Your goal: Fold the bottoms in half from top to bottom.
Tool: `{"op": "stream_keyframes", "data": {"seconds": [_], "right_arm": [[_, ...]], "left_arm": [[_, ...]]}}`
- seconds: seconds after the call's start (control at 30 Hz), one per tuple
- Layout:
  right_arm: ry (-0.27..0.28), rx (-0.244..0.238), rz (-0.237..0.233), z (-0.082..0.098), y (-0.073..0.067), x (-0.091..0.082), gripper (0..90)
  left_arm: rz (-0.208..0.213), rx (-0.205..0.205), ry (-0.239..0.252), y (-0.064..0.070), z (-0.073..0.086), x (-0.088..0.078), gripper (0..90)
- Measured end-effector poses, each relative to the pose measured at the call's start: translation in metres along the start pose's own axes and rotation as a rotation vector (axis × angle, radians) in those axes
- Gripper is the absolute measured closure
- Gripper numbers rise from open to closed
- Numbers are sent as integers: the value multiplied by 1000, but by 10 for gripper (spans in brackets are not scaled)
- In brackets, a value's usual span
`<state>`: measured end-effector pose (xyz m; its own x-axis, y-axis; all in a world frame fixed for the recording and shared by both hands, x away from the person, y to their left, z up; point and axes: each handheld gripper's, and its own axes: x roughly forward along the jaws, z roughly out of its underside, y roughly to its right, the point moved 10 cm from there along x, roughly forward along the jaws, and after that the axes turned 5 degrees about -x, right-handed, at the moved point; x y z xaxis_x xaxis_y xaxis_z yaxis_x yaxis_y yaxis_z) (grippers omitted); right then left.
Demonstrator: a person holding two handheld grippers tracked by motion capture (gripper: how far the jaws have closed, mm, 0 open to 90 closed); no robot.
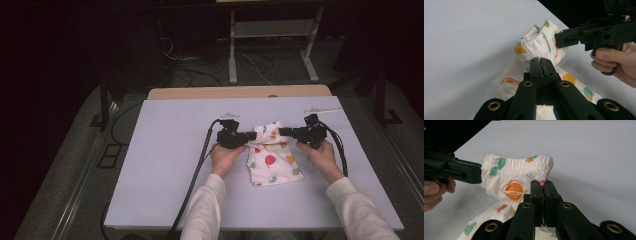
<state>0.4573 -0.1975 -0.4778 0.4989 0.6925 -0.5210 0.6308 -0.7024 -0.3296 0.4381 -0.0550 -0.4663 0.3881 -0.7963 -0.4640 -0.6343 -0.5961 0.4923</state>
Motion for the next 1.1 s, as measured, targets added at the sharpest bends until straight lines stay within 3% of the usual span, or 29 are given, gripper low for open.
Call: {"op": "stream_keyframes", "data": {"seconds": [0.8,1.1], "right_arm": [[-33,-32,-9,14,-14,-18,861],[-52,-31,-20,26,-20,-22,859]], "left_arm": [[36,50,-39,19,17,-8,881],[46,67,-50,23,26,-13,881]]}}
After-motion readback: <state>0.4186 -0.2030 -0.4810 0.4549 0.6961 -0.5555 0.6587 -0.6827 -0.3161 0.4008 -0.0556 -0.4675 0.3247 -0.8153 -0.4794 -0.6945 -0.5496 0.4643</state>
